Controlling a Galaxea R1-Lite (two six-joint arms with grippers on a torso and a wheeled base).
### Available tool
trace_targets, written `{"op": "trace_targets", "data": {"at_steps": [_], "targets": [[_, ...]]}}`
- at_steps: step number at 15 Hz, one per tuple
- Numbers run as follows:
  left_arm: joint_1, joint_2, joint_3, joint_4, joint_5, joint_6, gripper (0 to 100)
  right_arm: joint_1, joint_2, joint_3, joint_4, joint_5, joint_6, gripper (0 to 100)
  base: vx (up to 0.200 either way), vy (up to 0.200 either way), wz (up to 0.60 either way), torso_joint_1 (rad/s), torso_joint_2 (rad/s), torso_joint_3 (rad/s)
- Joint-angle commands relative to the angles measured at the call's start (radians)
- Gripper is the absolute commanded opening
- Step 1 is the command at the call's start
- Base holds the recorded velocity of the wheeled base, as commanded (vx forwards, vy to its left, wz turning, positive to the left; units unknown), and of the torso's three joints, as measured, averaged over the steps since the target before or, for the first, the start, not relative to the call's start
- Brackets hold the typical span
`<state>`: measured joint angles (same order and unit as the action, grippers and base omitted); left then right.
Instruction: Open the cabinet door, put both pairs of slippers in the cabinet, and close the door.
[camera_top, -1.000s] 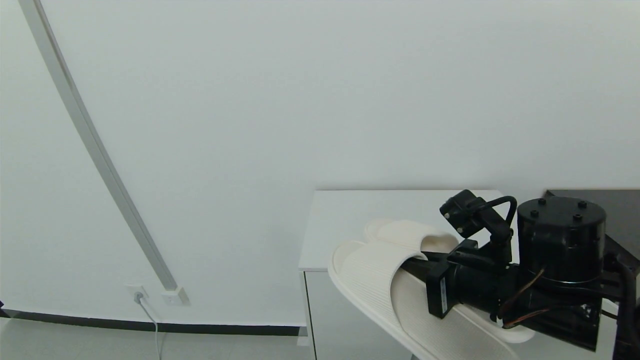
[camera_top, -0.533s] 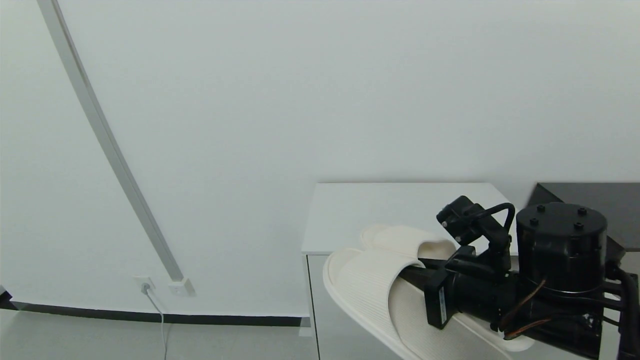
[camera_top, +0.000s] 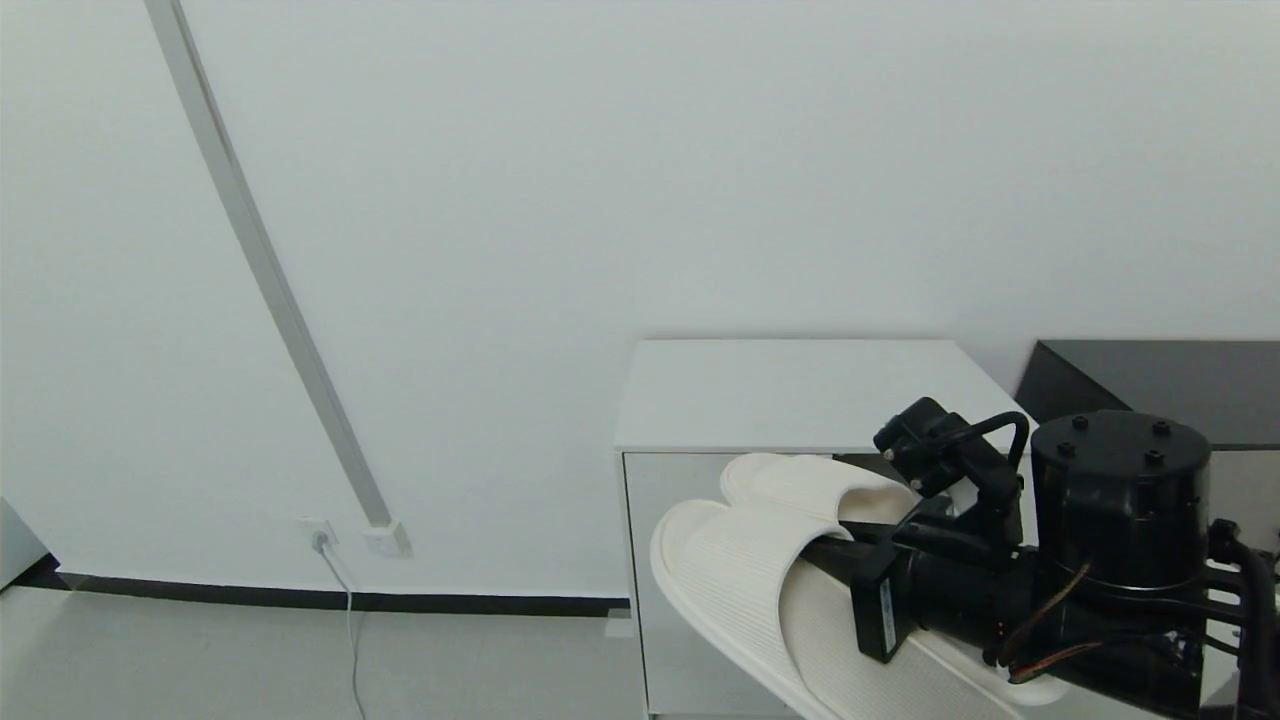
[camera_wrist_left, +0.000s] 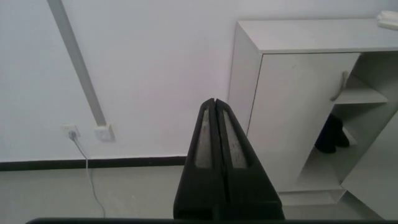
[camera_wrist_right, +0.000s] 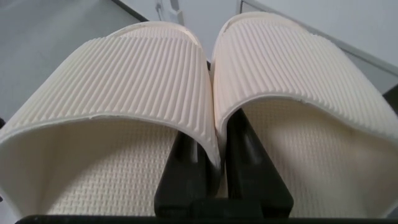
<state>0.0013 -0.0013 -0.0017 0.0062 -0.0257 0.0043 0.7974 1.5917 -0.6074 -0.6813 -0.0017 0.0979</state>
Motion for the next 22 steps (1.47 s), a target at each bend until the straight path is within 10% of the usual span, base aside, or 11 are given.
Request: {"op": "trace_targets", "data": {"at_steps": [1,13,22], "targets": [[0.000,0.001,0.000,0.000,0.000,0.000,0,0.000,0.008,-0.002,-0.001,0.000,-0.001,0,0.000,0.000,0.00,0.000,0.00,0.000],[0.000,0.001,0.000,0.000,0.000,0.000,0,0.016,0.016,-0.003,-0.001,-0.037,-0.001,0,0.000,0.000,0.00,0.000,0.00,0.000],[0.000,0.001,0.000,0.000,0.000,0.000,0,0.016,0.014,-0.002,-0.003,-0.037,-0.003,0,0.000,-0.200,0.00,0.002,0.00,0.005]]}}
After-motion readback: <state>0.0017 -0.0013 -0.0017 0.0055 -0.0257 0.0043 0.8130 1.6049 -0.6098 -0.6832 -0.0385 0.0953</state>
